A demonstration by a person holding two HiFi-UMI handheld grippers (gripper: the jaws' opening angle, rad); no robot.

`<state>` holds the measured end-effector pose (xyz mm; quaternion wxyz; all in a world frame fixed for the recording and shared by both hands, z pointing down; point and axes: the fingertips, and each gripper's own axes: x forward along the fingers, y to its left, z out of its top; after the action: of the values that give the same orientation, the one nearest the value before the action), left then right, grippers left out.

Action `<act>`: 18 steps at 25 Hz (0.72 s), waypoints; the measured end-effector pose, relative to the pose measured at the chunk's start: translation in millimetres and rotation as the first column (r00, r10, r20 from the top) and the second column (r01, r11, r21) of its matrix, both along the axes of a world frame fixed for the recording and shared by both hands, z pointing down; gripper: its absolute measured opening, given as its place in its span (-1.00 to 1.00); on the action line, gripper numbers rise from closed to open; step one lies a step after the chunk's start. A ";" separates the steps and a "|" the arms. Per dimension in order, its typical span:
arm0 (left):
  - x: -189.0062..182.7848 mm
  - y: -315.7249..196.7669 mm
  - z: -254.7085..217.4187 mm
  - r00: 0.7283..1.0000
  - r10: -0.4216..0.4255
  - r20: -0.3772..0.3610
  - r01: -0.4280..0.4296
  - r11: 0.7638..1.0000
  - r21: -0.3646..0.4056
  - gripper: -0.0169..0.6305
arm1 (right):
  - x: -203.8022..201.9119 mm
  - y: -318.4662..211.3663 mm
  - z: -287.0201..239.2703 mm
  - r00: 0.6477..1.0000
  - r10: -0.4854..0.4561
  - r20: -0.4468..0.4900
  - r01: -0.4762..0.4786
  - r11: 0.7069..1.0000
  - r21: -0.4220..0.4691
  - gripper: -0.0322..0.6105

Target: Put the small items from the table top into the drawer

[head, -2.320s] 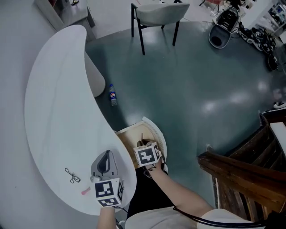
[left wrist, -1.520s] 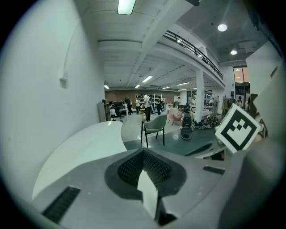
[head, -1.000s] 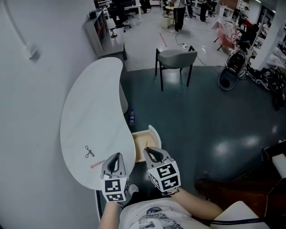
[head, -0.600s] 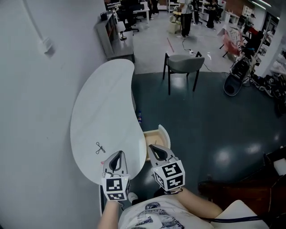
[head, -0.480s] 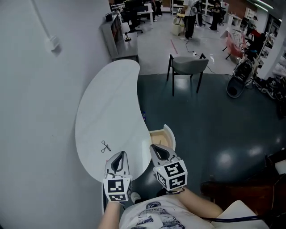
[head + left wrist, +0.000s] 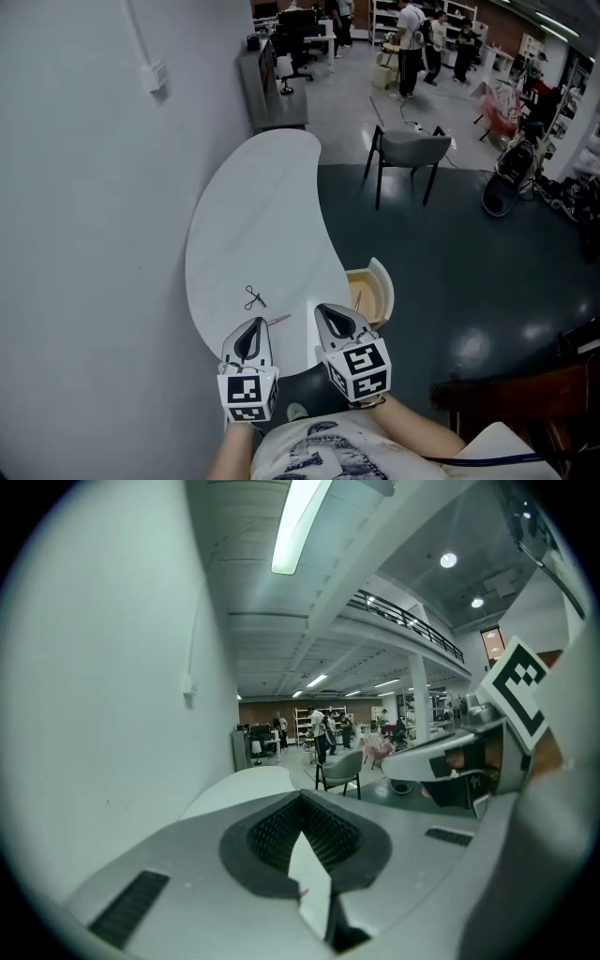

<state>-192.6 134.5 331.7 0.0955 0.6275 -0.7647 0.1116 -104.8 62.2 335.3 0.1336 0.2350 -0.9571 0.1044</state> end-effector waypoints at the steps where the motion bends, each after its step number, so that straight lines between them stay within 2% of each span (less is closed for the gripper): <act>1: -5.5 7.4 -1.3 1.000 -0.004 -0.002 0.004 1.000 0.006 -0.89 | -4.8 7.4 -0.2 1.000 0.000 0.000 0.000 1.000 0.004 -0.83; 10: -49.0 61.2 -1.2 0.998 -0.056 -0.026 0.056 0.998 0.027 -0.89 | -40.1 53.6 3.6 1.000 0.002 -0.006 -0.002 1.000 0.013 -0.83; 18: -54.1 77.2 -7.5 0.998 -0.060 -0.004 0.060 0.997 0.044 -0.89 | -44.9 68.3 0.2 1.000 -0.001 -0.013 0.001 1.000 0.018 -0.83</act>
<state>-246.8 211.6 324.2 0.0858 0.6063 -0.7854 0.0909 -149.6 130.5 335.6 0.1377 0.2363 -0.9573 0.0940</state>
